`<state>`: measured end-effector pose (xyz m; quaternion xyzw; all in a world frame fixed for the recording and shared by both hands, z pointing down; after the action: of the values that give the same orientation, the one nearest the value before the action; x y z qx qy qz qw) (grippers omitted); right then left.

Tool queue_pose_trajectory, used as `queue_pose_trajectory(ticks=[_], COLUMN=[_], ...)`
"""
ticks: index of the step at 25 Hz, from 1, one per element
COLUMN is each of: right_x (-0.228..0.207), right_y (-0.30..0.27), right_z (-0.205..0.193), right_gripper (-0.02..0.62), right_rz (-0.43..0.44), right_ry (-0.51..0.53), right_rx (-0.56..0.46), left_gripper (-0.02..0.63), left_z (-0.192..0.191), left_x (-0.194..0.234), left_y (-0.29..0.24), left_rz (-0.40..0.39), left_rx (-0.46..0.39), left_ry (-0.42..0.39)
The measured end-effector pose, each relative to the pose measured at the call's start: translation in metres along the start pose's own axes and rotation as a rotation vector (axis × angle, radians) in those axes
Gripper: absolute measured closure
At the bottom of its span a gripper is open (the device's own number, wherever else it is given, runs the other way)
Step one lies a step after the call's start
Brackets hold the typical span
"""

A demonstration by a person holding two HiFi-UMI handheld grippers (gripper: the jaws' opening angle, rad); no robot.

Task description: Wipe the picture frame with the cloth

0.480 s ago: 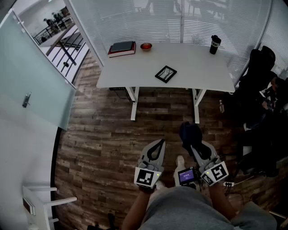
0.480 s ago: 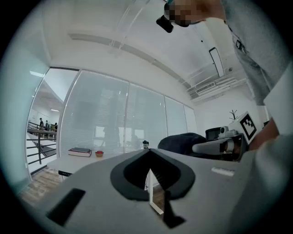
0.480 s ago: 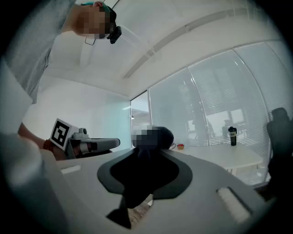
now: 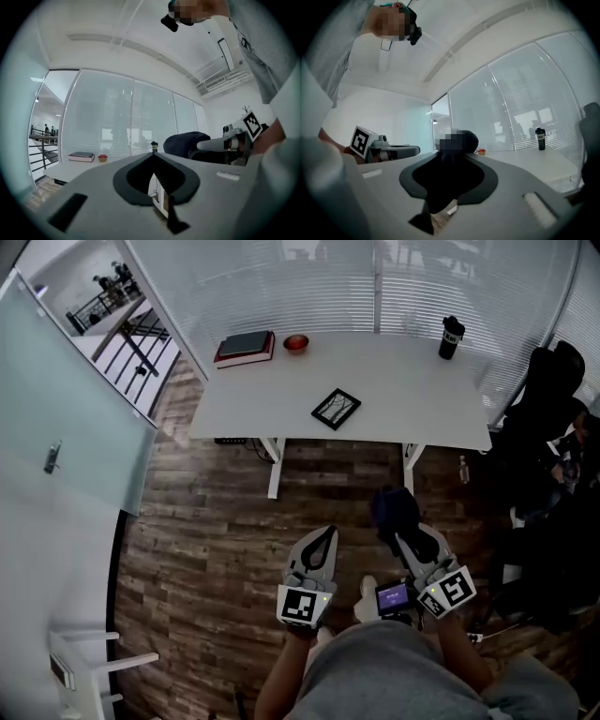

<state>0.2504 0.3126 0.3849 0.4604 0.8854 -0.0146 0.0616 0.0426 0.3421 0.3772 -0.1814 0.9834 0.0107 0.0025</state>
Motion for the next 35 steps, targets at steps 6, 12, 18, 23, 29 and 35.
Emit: queue_pose_trajectory(ticks=[6, 12, 18, 23, 29, 35], right_x=[-0.081, -0.144, -0.191, -0.226, -0.253, -0.287], right_y=[-0.012, -0.029, -0.056, -0.100, -0.158, -0.231], right_z=[0.001, -0.002, -0.006, -0.019, -0.014, -0.016], right_gripper=[0.497, 0.497, 0.497, 0.497, 0.497, 0.497], right_rz=[0.025, 0.022, -0.018, -0.046, -0.100, -0.121], right_ry=[0.008, 0.011, -0.039, -0.037, -0.018, 0.010], right_rx=[0.028, 0.057, 0.105, 0.137, 0.175, 0.259], left_gripper=[0.611, 0.591, 0.545, 0.489, 0.432, 0.349], left_z=[-0.018, -0.034, -0.042, -0.067, -0.096, -0.120], left_x=[-0.006, -0.002, 0.016, 0.056, 0.116, 0.178], left_y=[-0.066, -0.106, -0.139, -0.176, -0.224, -0.272], left_rz=[0.048, 0.080, 0.093, 0.075, 0.019, -0.035], left_rx=[0.045, 0.106, 0.161, 0.193, 0.231, 0.272], left_ry=[-0.013, -0.036, -0.047, -0.043, -0.030, -0.017])
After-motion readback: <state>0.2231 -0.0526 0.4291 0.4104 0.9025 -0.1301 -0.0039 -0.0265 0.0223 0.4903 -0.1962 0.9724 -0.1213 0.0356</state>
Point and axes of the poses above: the fingertips, and each gripper's own axes: y backward along the fingers, x to its left, z out of its top, the point moved 7 cm from there along y, backward along the fingers, and after that the axes turned 4 degrees about z, right-handed, at the moved point
